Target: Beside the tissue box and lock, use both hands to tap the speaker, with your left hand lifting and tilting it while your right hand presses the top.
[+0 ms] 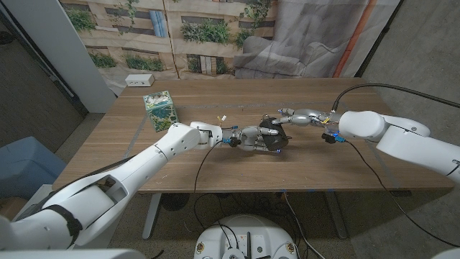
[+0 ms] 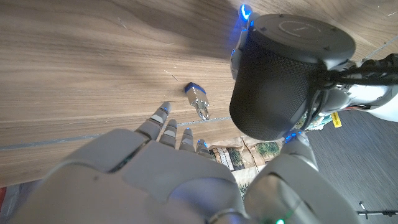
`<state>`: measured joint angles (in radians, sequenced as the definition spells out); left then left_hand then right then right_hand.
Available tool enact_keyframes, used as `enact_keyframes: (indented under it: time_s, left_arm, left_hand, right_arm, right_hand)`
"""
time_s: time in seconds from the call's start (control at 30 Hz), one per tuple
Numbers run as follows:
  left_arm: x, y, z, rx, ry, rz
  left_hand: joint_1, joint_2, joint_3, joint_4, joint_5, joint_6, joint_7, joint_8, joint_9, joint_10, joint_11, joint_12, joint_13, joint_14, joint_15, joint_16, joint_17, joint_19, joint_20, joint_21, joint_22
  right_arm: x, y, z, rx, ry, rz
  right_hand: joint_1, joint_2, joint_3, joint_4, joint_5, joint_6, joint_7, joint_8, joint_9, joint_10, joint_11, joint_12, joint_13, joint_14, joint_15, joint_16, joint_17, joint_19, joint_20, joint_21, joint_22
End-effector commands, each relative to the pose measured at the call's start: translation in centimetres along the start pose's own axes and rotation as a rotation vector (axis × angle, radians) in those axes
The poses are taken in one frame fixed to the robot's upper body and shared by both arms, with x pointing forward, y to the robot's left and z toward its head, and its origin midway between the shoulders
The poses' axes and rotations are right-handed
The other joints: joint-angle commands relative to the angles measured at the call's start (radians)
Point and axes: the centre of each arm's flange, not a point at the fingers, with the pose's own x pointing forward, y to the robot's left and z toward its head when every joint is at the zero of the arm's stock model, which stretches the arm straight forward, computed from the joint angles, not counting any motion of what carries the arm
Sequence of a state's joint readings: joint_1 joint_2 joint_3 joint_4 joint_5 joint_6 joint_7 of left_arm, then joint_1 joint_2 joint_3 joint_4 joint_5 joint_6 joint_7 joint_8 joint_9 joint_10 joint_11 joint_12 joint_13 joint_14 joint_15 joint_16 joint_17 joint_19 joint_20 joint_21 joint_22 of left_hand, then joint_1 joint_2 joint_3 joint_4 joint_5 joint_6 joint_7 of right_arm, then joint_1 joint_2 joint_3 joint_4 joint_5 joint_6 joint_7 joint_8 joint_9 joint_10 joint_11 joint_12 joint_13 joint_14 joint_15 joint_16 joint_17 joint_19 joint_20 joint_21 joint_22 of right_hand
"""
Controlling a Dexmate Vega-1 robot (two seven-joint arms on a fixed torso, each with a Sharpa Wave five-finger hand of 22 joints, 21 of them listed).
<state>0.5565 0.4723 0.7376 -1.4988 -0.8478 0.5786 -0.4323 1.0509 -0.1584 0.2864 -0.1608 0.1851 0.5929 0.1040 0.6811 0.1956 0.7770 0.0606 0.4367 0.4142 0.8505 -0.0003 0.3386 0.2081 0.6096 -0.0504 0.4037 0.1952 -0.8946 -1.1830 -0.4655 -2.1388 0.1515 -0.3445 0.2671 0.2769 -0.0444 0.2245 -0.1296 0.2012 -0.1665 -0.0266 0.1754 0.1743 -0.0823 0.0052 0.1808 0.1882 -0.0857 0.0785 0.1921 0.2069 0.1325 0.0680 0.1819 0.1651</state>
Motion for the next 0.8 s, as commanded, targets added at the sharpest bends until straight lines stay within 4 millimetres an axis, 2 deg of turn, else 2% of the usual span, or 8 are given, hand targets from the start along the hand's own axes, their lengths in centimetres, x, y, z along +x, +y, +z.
enact_keyframes:
  time_s: [0.03,0.47,0.8]
  left_arm:
    - [0.28,-0.06,-0.11,-0.004,-0.003,-0.004]
    - [0.35,0.1,0.01,0.0,-0.006,-0.005]
    - [0.63,0.32,0.12,0.004,-0.002,-0.014]
  left_hand:
    - [0.025,0.294,0.067,-0.004,0.006,0.204,-0.132,0.136,0.004,0.276,-0.255,0.002,0.038,0.12,-0.232,0.0,0.101,0.016,-0.101,0.009,0.002]
    - [0.018,0.294,0.071,-0.004,0.005,0.207,-0.132,0.135,0.003,0.278,-0.255,-0.001,0.041,0.124,-0.232,-0.002,0.101,0.015,-0.102,0.011,0.002]
    - [0.018,0.294,0.076,-0.007,0.005,0.209,-0.131,0.134,0.002,0.285,-0.254,-0.003,0.043,0.128,-0.235,-0.004,0.103,0.016,-0.101,0.015,0.002]
  right_arm:
    - [0.13,0.19,-0.04,-0.003,0.01,-0.002]
    - [0.85,0.82,0.01,0.008,0.01,0.005]
    - [0.83,0.52,0.05,0.008,0.015,-0.012]
  right_hand:
    - [-0.01,0.0,0.0,0.0,0.005,-0.016,0.003,0.005,0.006,-0.013,0.0,0.0,0.003,-0.005,0.0,0.005,0.005,0.001,-0.001,0.002,0.003]
    - [-0.012,0.002,0.0,0.0,0.006,-0.019,0.004,0.005,0.006,-0.016,0.0,0.001,0.003,-0.006,0.0,0.007,0.005,0.0,-0.002,0.002,0.003]
    - [-0.013,0.003,0.0,0.001,0.006,-0.02,0.005,0.006,0.006,-0.017,0.001,0.003,0.003,-0.006,0.001,0.008,0.005,0.0,-0.002,0.003,0.003]
